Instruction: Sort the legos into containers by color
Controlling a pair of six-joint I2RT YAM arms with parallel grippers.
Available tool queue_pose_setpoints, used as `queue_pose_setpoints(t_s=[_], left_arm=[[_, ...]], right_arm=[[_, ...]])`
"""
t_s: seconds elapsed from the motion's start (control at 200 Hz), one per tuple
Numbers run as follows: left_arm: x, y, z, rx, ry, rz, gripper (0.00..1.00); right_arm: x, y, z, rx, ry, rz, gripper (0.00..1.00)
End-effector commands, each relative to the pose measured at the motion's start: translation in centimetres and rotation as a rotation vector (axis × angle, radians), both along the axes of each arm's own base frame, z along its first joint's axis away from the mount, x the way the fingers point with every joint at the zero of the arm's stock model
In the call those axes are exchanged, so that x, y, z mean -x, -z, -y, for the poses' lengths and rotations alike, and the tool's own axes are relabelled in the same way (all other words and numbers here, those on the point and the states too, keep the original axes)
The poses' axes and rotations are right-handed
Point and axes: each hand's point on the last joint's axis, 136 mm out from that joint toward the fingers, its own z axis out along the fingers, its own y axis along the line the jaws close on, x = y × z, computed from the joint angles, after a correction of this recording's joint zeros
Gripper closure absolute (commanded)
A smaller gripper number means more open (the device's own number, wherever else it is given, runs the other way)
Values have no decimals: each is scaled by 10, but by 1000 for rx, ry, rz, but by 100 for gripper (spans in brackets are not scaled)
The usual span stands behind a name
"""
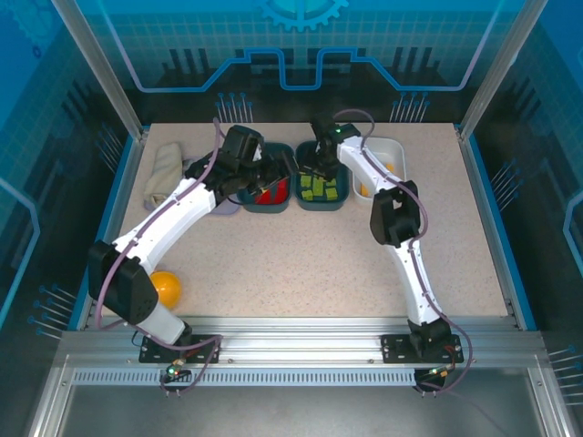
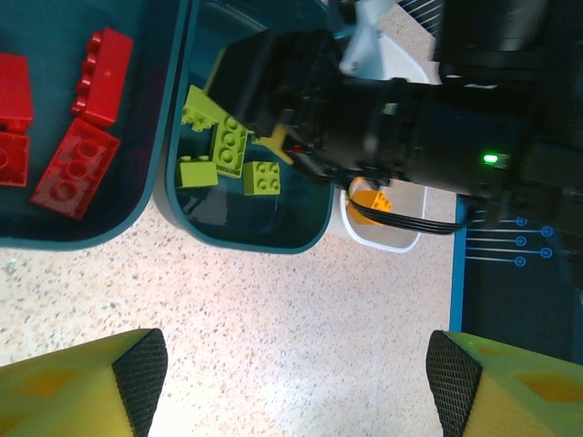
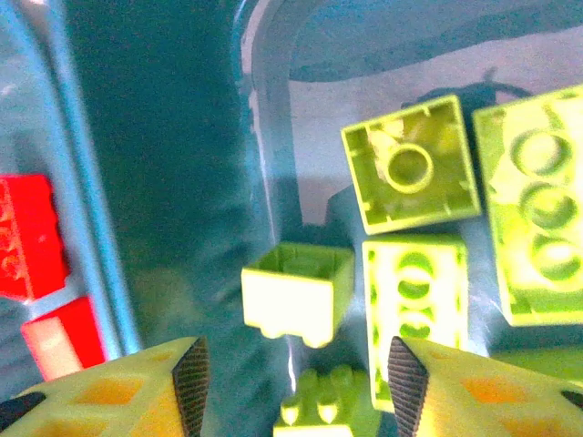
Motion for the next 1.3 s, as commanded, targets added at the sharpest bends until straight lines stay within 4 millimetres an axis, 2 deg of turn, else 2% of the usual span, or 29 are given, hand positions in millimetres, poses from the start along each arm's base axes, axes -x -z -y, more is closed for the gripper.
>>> queue_pose_setpoints(t_s=[0.0,0.055,0.095,0.135,0.15,0.26,0.27,0.415,0.495,0.575,0.67,0.705,0.765,0.78,0.79,0.92,1.02,1.035,1.075,1.145,1.245,1.295], left_arm=[[21,-19,-11,-31,7,26,21],[29,-16,-18,-49,1,10,21],[35,-15,-22,-59,-4,3,21],[42,-14,-27,-72,-9,-6,21],[45,-13,-29,-75,-11,-9,21],[65,-8,-42,-101,-15,-21,21],[66,-8,-43,-102,-14,-21,21],[93,3,-58,-130,-8,-32,21],[106,7,-65,-131,-10,-26,20],[117,13,-69,-124,-6,-22,20],[125,18,-73,-117,-9,-17,19],[126,18,-74,-113,-12,-12,18],[128,19,-76,-106,-20,-1,14],[129,20,-76,-103,-21,2,5],[129,21,-76,-99,-21,4,2],[130,25,-78,-73,-49,9,1],[128,26,-84,-95,-76,16,1],[128,24,-85,-103,-82,20,1],[126,21,-94,-142,-109,38,1],[124,13,-120,-257,-195,64,1],[122,5,-189,-527,-488,93,1],[115,0,-206,-629,-531,182,1]], right_arm=[[12,-88,19,-18,20,150,44],[23,-106,26,-6,19,194,45],[35,-109,33,13,15,204,45],[46,-124,39,17,9,246,45],[51,-120,42,27,5,244,45],[92,-138,65,70,-17,329,43],[97,-134,68,81,-20,323,43],[163,-128,103,140,-62,379,40],[202,-117,121,158,-95,378,37],[237,-110,134,172,-126,381,28],[268,-103,147,170,-144,385,14],[277,-103,151,168,-146,392,1],[287,-103,156,167,-148,402,0],[291,-100,157,170,-150,396,0],[293,-96,158,173,-153,389,0],[300,-98,159,167,-177,410,0],[293,-110,156,164,-191,451,0],[289,-121,155,161,-186,477,0],[282,-131,162,194,-147,498,0],[267,-141,185,293,-23,498,0],[241,-146,217,397,137,541,0],[231,-140,228,406,170,582,0]])
